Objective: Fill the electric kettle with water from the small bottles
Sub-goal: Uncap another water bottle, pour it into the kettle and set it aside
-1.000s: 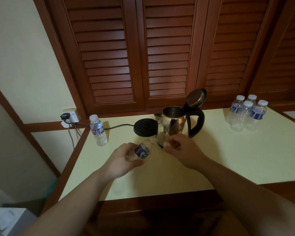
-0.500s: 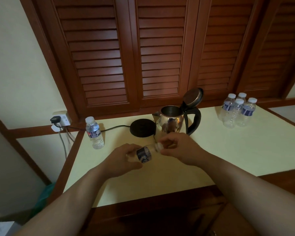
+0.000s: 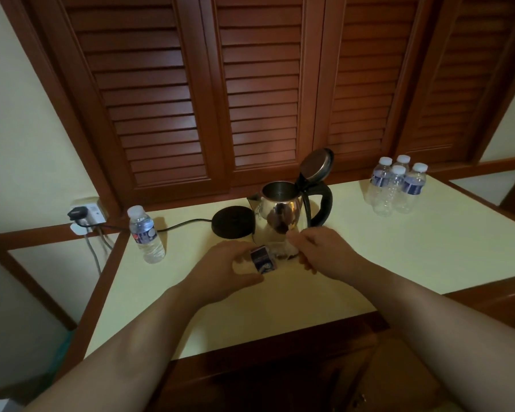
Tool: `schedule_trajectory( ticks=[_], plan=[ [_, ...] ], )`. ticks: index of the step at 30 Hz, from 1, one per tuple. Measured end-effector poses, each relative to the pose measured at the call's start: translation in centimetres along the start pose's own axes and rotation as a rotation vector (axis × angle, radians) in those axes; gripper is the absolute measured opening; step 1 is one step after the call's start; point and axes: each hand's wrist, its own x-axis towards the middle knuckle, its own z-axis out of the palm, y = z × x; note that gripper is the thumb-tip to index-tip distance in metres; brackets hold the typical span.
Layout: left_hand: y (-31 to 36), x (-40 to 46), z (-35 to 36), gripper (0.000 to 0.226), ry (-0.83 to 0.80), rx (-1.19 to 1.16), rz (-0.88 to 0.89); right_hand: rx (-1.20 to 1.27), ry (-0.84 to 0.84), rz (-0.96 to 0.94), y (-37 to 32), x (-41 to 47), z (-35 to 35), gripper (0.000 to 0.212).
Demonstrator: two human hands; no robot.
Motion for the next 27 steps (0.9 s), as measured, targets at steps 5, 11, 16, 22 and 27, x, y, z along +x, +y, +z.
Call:
schedule_trajectory(
  ticks=[5, 11, 16, 22, 27],
  plan=[
    [2.4, 1.8, 1.0, 0.053, -0.01, -0.048, -0.033, 0.073, -0.11, -0.07, 2.1, -0.2, -3.7, 0.012],
    [6.5, 4.3, 4.6, 0.055, 0.038, -0.031, 0.01, -0.106, -0.068, -0.037, 5.5, -0.7, -6.8, 0.041],
    [9.5, 7.6, 8.4, 0.056, 0.03, -0.122, 0.0, -0.035, 0.031, 0.012, 9.2, -0.8, -10.5, 0.042],
    [15.1, 13.7, 14.1, 0.056, 0.093, -0.091, 0.031, 0.27, 0.112, 0.062, 14.5, -0.8, -15.6, 0.03],
    [18.8, 19.1, 18.7, 0.082, -0.022, -0.19, -0.019, 0.265, 0.216, 0.111, 19.2, -0.5, -20.1, 0.026]
  ],
)
